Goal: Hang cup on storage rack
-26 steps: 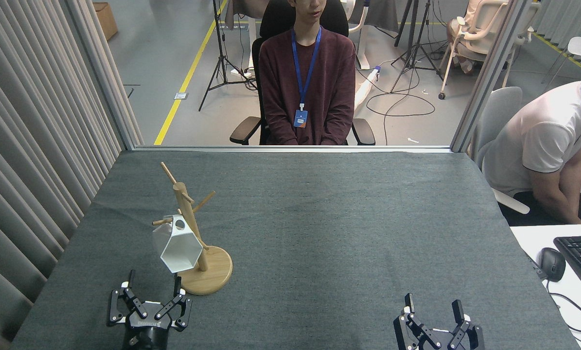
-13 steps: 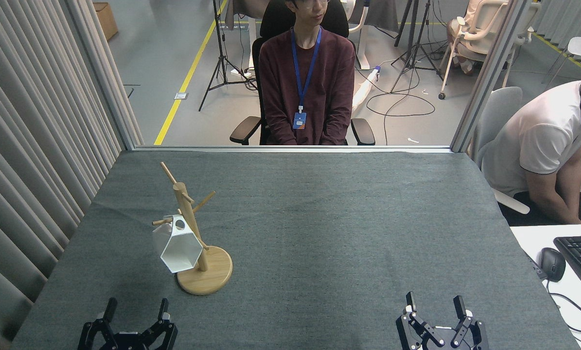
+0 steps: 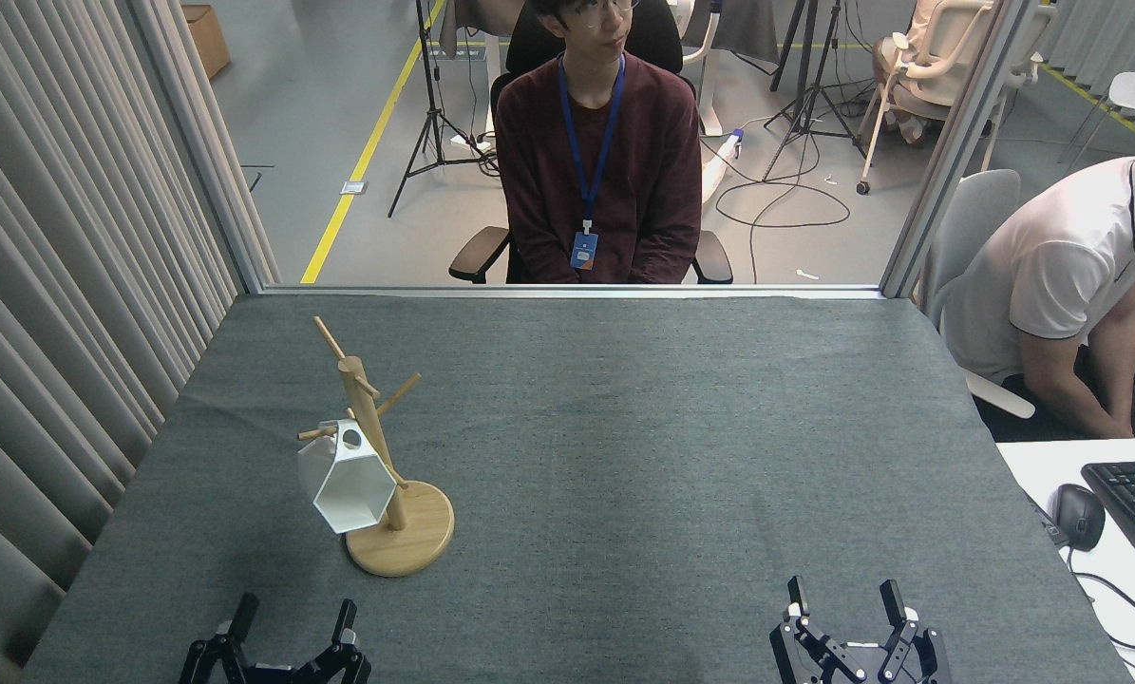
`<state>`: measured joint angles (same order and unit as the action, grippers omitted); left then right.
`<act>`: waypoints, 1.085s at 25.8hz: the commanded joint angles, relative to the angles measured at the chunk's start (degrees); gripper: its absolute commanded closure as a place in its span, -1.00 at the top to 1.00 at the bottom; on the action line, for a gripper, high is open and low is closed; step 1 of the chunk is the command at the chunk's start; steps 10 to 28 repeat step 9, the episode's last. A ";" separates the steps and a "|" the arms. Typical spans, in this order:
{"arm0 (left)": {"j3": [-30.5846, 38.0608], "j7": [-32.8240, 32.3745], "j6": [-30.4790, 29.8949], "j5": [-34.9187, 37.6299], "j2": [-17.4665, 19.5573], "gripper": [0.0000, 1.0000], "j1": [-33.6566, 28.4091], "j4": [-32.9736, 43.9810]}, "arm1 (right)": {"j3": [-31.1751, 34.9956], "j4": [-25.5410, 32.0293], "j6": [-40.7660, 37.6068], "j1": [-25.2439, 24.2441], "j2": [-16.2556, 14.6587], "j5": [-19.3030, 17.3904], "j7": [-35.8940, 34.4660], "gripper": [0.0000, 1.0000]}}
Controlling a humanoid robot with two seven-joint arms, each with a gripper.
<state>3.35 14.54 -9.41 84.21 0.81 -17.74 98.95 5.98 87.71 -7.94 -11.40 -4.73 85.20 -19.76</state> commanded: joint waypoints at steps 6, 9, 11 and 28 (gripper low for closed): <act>-0.53 0.14 0.27 -0.01 -0.11 0.98 0.08 -0.08 | 0.00 0.00 -0.06 -0.03 -0.11 0.14 -0.28 0.97; -0.53 0.14 0.27 -0.01 -0.11 0.98 0.16 -0.08 | 0.00 0.00 -0.06 -0.03 -0.63 0.05 -0.28 0.97; -0.53 0.14 0.27 -0.01 -0.11 0.98 0.16 -0.08 | 0.00 0.00 -0.06 -0.03 -0.63 0.05 -0.28 0.97; -0.53 0.14 0.27 -0.01 -0.11 0.98 0.16 -0.08 | 0.00 0.00 -0.06 -0.03 -0.63 0.05 -0.28 0.97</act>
